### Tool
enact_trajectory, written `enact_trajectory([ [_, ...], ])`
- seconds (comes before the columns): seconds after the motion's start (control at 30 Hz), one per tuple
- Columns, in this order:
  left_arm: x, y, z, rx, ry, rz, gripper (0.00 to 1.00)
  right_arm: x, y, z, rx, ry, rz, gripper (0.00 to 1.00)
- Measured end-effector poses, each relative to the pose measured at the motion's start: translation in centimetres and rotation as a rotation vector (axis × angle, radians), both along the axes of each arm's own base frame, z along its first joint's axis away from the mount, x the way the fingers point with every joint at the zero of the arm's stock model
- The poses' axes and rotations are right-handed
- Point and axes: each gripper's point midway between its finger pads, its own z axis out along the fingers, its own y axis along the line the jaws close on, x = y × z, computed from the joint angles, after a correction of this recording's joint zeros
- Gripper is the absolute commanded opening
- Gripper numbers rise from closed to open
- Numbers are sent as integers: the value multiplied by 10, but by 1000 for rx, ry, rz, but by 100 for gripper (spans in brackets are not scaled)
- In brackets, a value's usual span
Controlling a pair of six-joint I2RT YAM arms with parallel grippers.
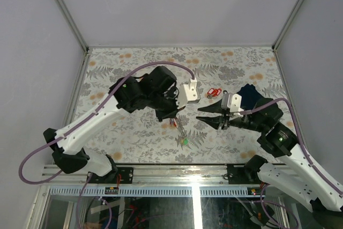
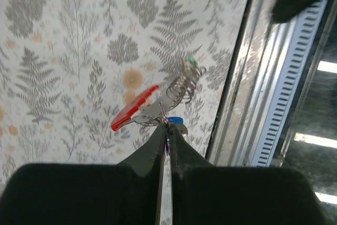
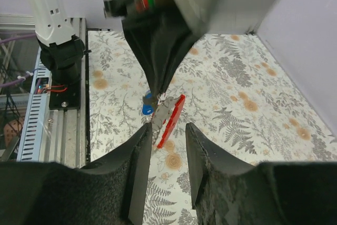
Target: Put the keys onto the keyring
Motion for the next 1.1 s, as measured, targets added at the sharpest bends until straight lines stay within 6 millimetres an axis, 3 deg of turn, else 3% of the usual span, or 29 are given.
enact_trajectory([
  [0.13, 12, 9, -30, 142, 13, 54, 0, 0, -4, 1, 8, -8, -21, 37],
  [0.23, 12, 13, -36, 180, 26, 63, 0, 1, -4, -1, 9, -9, -28, 37],
  [0.57, -7, 5, -14, 93, 81, -7, 0, 5, 2, -41, 17, 53, -26, 38],
  [0.87, -18, 1, -12, 70, 118, -56, 0, -7, 27, -29, 118, 58, 150, 40],
  [1.1, -22, 1, -12, 65, 132, -76, 0, -9, 41, -33, 138, 78, 237, 40],
])
